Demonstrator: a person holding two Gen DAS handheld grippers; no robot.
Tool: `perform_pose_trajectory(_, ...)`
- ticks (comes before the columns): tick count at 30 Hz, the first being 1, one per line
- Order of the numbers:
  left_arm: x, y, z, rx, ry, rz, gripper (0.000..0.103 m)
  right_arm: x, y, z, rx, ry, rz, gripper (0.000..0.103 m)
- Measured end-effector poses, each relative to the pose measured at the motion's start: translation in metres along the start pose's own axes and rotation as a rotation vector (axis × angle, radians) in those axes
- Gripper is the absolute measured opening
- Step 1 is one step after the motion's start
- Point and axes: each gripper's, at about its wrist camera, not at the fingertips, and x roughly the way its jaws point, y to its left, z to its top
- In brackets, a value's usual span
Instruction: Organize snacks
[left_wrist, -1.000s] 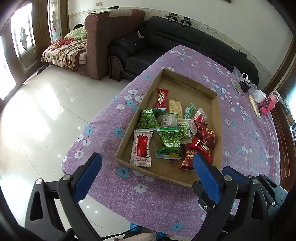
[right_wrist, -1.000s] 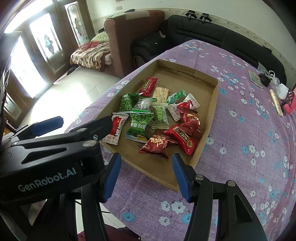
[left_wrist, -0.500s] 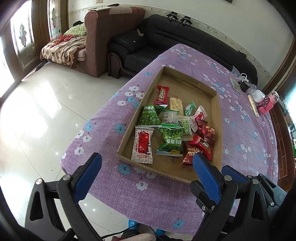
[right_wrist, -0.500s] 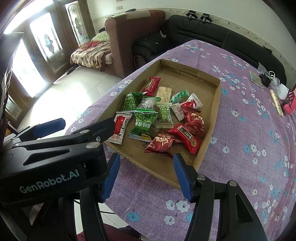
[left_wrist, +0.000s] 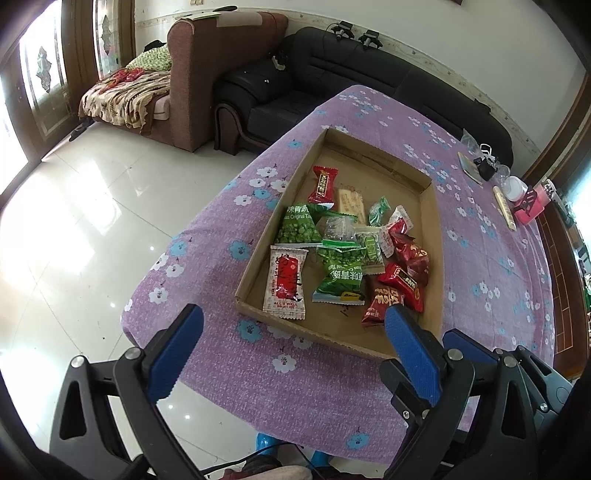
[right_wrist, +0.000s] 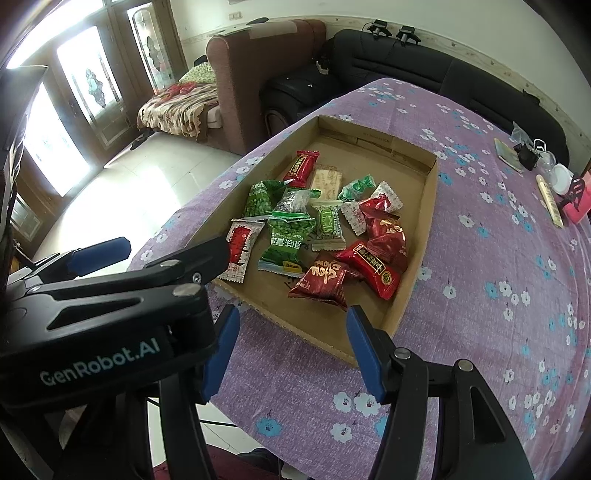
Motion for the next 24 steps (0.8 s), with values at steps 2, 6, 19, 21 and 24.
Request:
perform_pose_trajectory(2, 0.0, 0.001, -0.001, 0.0, 0.001, -0.002, 0.099, 0.0, 0.001, -0.001, 0.0, 0.0, 0.002, 0.06)
perform_pose_trajectory(6, 0.001, 0.001, -0.003, 0.002, 0.002, -0.001, 0.099, 0.001, 0.002, -0.002, -0.001, 0.003, 0.005, 0.06)
perform_pose_trajectory(19, 0.003, -0.002, -0.006, -0.008, -0.02, 0.013, 0.099, 0.0, -0.006, -0.01, 0.01, 0.003, 0.006, 0.06)
perform_pose_trajectory(21, 0.007, -0.005, -0.007, -0.006, -0.008, 0.028, 0.099, 0.0, -0.011, -0.014, 0.019, 0.005, 0.008, 0.06)
perform_pose_trajectory(24, 0.012, -0.015, -0.011, 0.009, 0.014, 0.056, 0.099, 0.001, -0.026, -0.018, 0.047, 0.005, 0.017, 0.06)
